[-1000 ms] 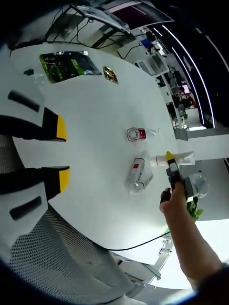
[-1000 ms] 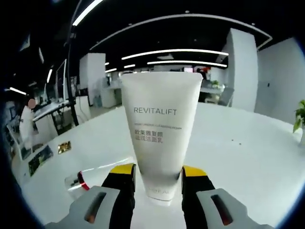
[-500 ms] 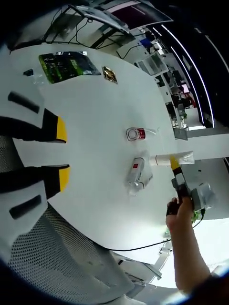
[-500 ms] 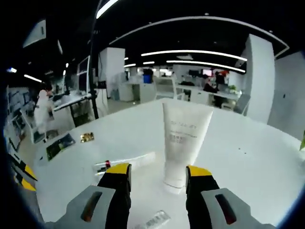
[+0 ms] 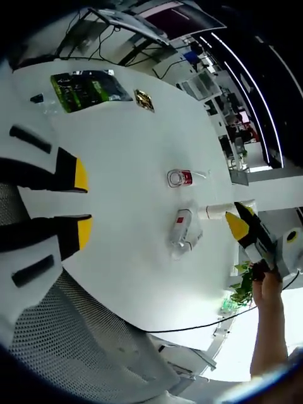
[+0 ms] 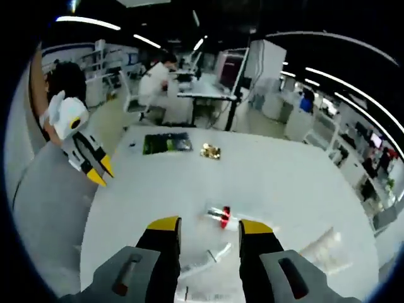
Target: Arrange the skincare products in the storage area until every visible bottle or jar stands upright without overlapping.
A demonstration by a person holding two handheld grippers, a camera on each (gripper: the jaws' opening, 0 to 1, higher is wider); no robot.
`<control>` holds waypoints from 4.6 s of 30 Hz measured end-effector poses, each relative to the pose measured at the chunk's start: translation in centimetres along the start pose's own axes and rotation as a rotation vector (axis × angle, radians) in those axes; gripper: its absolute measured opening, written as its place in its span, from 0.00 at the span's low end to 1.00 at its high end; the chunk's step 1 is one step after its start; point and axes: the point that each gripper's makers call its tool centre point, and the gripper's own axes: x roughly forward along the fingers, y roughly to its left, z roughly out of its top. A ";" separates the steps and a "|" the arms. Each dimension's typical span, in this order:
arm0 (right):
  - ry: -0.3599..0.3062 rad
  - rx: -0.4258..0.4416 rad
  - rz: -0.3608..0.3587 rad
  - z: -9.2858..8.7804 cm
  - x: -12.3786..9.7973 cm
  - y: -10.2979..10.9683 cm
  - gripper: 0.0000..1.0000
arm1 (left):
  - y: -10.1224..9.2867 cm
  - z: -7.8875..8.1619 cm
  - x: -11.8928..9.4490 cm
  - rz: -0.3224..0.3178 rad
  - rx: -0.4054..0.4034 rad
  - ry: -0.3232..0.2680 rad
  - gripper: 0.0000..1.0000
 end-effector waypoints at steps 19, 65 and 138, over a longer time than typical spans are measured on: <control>0.513 -0.655 0.537 -5.7 9.7 -2.9 0.36 | 0.3 -0.3 0.0 0.012 -0.004 0.019 0.04; 0.389 -0.326 0.389 -3.2 10.9 -6.8 0.21 | 0.4 -0.4 -0.1 0.019 0.010 0.013 0.00; -0.537 0.707 0.004 2.1 -13.4 13.2 0.21 | -8.7 13.6 -6.6 -0.499 -0.221 -0.472 0.50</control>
